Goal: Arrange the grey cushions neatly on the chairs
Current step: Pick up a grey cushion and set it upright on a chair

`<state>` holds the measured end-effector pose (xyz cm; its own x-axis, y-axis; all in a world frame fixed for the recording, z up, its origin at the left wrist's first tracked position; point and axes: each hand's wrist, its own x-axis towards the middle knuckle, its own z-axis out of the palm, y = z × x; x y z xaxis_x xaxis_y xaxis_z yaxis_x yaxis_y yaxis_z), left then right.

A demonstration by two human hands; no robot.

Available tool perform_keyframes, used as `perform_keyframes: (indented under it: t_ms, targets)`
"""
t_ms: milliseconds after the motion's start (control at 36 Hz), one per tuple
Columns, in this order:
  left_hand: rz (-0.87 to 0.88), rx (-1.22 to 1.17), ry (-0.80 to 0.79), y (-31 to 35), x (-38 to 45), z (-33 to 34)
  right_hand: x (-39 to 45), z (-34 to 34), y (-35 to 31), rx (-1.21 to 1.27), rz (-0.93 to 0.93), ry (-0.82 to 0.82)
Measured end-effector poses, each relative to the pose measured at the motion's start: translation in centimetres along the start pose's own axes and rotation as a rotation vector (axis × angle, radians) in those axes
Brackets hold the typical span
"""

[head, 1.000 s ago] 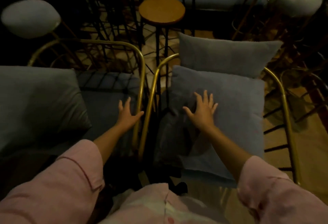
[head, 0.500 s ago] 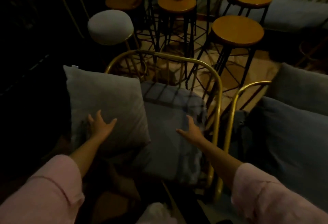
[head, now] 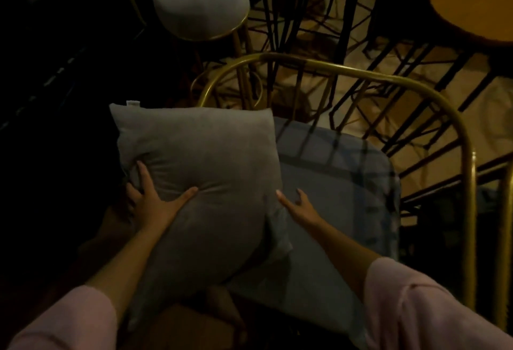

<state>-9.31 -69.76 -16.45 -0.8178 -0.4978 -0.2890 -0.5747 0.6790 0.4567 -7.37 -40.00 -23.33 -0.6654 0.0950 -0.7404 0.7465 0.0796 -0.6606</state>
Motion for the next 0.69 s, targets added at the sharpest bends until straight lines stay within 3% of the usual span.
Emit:
perform_keyframes:
  t_ms: [250, 444, 556, 694]
  targets:
    - [0.066, -0.056, 0.032, -1.0, 1.1, 0.1, 4.2, 3.2, -1.4, 0.186, 0.039, -0.039]
    - [0.146, -0.213, 0.067, -1.5, 0.1, -0.4, 1.2, 1.5, -1.5, 0.239, 0.007, -0.033]
    - [0.220, -0.284, -0.015, -0.1, -1.4, 0.5, -1.5, -1.6, 1.3, 0.300, 0.003, 0.126]
    - [0.304, -0.303, -0.249, 2.7, -2.3, 4.2, -5.0, -5.7, 5.9, 0.326, -0.017, 0.293]
